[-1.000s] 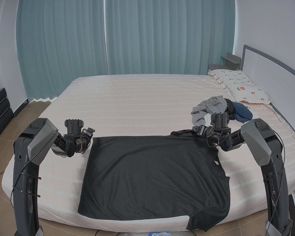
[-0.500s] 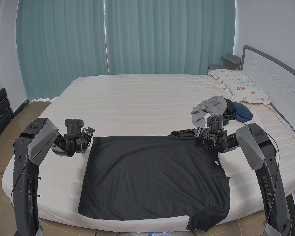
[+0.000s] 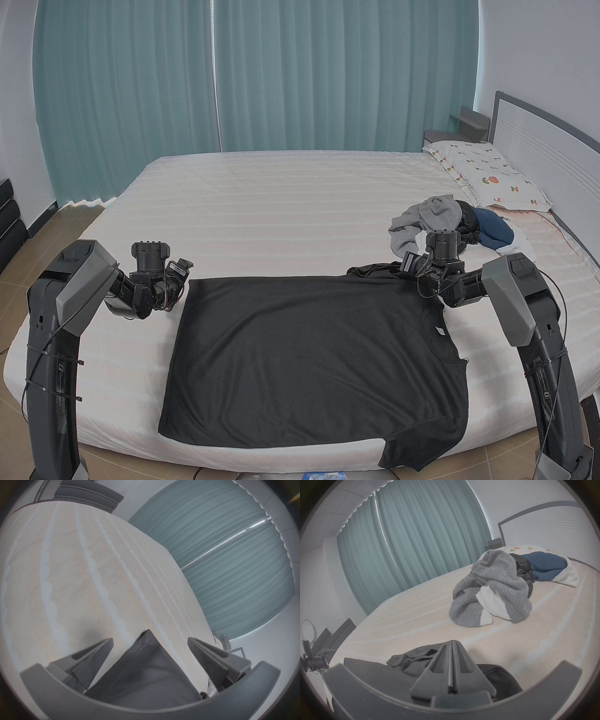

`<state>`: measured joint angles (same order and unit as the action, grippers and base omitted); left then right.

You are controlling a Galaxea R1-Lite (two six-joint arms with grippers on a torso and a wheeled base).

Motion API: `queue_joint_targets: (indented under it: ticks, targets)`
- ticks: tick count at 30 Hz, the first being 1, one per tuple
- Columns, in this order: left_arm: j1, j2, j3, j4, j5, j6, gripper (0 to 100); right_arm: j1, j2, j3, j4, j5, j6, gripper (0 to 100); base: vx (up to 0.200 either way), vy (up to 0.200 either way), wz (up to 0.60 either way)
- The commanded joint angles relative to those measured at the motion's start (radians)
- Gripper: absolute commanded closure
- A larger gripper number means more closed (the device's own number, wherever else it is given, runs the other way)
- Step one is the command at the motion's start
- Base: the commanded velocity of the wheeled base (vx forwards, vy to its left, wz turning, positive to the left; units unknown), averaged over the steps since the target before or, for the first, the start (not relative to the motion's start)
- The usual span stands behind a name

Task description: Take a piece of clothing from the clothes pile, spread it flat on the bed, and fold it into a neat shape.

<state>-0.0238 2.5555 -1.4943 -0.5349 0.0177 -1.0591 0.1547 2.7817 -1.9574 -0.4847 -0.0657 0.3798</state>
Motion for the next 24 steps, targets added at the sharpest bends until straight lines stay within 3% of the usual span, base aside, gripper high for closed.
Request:
queue_joint_targets:
  ticks: [1, 19, 20, 24]
  targets:
    - [0.001, 0.002, -0.001, 0.000, 0.001, -0.001, 0, 0.011, -0.039, 0.054, 0.003, 0.003, 0.002, 0, 0.000, 0.000, 0.00]
    - [0.001, 0.002, -0.006, 0.000, 0.001, -0.001, 0, 0.023, -0.002, 0.063, 0.008, 0.003, -0.010, 0, 0.000, 0.000, 0.00]
    - [0.001, 0.003, -0.008, 0.000, 0.001, -0.001, 0, 0.022, 0.007, 0.060, 0.008, 0.003, -0.010, 100, 0.000, 0.000, 0.00]
    - [0.001, 0.003, -0.008, 0.000, 0.001, 0.002, 0, 0.020, 0.010, 0.052, 0.008, 0.003, -0.013, 100, 0.000, 0.000, 0.00]
